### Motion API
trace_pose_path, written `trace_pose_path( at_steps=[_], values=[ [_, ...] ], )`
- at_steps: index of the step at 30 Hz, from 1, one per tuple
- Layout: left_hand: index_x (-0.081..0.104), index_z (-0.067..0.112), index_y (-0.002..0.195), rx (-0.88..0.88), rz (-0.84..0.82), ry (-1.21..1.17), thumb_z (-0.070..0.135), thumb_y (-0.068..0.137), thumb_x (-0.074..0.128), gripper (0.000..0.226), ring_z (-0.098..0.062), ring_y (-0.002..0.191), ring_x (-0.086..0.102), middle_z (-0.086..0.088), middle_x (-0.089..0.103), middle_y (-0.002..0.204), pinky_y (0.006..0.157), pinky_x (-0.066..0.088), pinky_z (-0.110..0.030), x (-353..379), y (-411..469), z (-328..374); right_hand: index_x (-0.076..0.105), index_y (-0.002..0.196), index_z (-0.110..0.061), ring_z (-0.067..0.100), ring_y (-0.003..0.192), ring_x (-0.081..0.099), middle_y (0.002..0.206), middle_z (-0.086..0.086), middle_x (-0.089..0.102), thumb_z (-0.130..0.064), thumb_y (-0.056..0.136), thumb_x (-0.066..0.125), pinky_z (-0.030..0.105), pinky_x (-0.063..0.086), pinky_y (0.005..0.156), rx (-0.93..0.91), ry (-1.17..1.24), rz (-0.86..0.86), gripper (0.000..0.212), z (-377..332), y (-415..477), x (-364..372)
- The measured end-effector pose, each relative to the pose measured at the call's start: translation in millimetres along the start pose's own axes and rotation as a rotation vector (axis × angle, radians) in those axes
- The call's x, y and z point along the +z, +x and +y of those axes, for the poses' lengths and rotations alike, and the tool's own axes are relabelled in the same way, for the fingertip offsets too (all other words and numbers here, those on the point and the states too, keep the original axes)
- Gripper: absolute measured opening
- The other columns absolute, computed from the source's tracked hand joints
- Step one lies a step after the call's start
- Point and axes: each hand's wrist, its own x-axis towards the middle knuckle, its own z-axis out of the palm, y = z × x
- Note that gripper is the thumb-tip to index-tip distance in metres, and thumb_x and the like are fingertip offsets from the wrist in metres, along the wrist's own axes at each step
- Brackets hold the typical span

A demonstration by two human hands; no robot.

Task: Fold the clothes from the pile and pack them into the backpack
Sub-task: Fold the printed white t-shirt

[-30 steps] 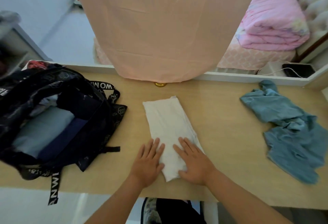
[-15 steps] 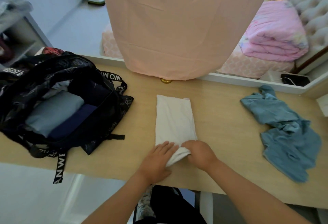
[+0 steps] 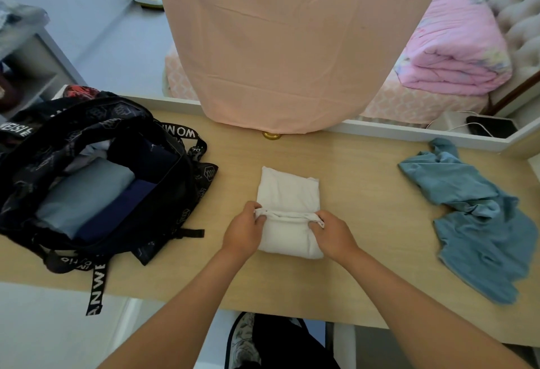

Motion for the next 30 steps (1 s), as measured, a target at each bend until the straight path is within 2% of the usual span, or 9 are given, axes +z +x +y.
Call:
trace_pose_path(
  at_steps=[4, 6, 9, 11, 13, 16, 20, 26, 30],
  values=[
    [0.058, 0.017, 0.124, 0.517, 0.288, 0.403, 0.012, 0.087, 0.059, 0.037, -0.025, 0.12, 0.05, -0.003, 0.054, 0.132, 0.099, 0.038, -0.036, 14.7, -2.6, -8.3, 0.061, 0.11, -0.016, 0.03, 0.097, 0.064, 0.103, 0.009, 0.07, -0.03, 0.099, 0.054, 0.034, 0.047, 0.077, 0.06, -0.04, 0.026, 0.019, 3.4, 21.4, 10.7],
    [0.054, 0.019, 0.133, 0.811, 0.078, 0.598, 0.029, 0.089, 0.055, 0.045, -0.027, 0.137, 0.04, -0.005, 0.046, 0.147, 0.111, 0.03, -0.041, 29.8, -1.9, -21.4, 0.06, 0.113, -0.015, 0.032, 0.1, 0.063, 0.108, 0.012, 0.069, -0.032, 0.099, 0.055, 0.036, 0.048, 0.079, 0.097, -0.063, 0.052, 0.023, 4.5, 30.8, 13.3],
    [0.019, 0.025, 0.156, 0.698, -0.247, 0.73, 0.054, 0.087, 0.046, 0.079, -0.024, 0.151, 0.003, 0.0, 0.008, 0.164, 0.122, 0.008, -0.048, 40.5, 6.8, -33.3, 0.055, 0.121, -0.015, 0.034, 0.101, 0.062, 0.118, 0.011, 0.063, -0.028, 0.098, 0.054, 0.038, 0.049, 0.079, 0.115, -0.136, 0.136, 0.026, 0.6, 35.4, 15.2],
    [0.002, 0.029, 0.157, 0.64, -0.332, 0.752, 0.055, 0.086, 0.052, 0.091, -0.02, 0.15, -0.012, 0.005, -0.008, 0.164, 0.12, -0.004, -0.047, 43.8, 16.9, -35.0, 0.053, 0.128, -0.016, 0.034, 0.103, 0.061, 0.129, 0.011, 0.055, -0.017, 0.096, 0.049, 0.041, 0.051, 0.078, -0.108, -0.388, 0.301, 0.033, 3.0, 31.1, 19.2],
    [0.003, 0.03, 0.156, 0.67, -0.318, 0.749, 0.053, 0.083, 0.057, 0.094, -0.019, 0.15, -0.011, 0.005, -0.005, 0.164, 0.12, -0.003, -0.046, 45.4, 25.5, -33.4, 0.058, 0.129, -0.015, 0.032, 0.115, 0.055, 0.136, 0.012, 0.054, -0.016, 0.092, 0.045, 0.044, 0.049, 0.088, -0.472, -0.579, 0.436, 0.039, 9.7, 25.4, 25.5],
    [0.012, 0.03, 0.156, 0.698, -0.268, 0.709, 0.055, 0.082, 0.059, 0.091, -0.02, 0.151, 0.0, 0.001, 0.005, 0.165, 0.121, 0.012, -0.048, 45.5, 34.9, -37.7, 0.048, 0.145, -0.013, 0.029, 0.143, 0.035, 0.154, 0.012, 0.039, -0.033, 0.091, 0.05, 0.045, 0.03, 0.115, -0.724, -0.618, 0.224, 0.058, 30.8, 16.9, 32.8],
    [0.014, 0.024, 0.157, 0.681, -0.27, 0.634, 0.052, 0.077, 0.063, 0.098, -0.018, 0.151, 0.0, 0.001, 0.005, 0.164, 0.121, 0.011, -0.037, 39.7, 45.3, -40.2, 0.018, 0.158, -0.012, 0.022, 0.153, 0.004, 0.165, 0.009, 0.01, -0.038, 0.075, 0.05, 0.039, 0.012, 0.124, -0.599, -0.631, -0.036, 0.093, 46.6, 19.3, 26.5],
    [0.038, 0.014, 0.149, 0.577, -0.357, 0.531, 0.034, 0.078, 0.064, 0.079, -0.023, 0.144, 0.032, -0.004, 0.033, 0.156, 0.111, 0.034, -0.033, 23.0, 59.9, -24.7, 0.059, 0.136, -0.013, 0.025, 0.124, 0.06, 0.14, 0.009, 0.058, -0.036, 0.062, 0.063, 0.038, 0.057, 0.09, -0.5, -0.432, 0.028, 0.078, 31.4, 38.2, 19.5],
    [0.069, 0.017, 0.1, 0.281, -0.395, 0.385, 0.043, 0.073, 0.057, 0.039, -0.022, 0.088, 0.065, 0.001, 0.071, 0.093, 0.065, 0.043, -0.028, -11.9, 64.9, 8.5, 0.072, 0.107, -0.026, 0.02, 0.096, 0.068, 0.104, -0.004, 0.074, -0.056, 0.055, 0.051, 0.027, 0.051, 0.077, -0.221, -0.22, -0.152, 0.064, 5.5, 50.4, -12.7]
  ],
)
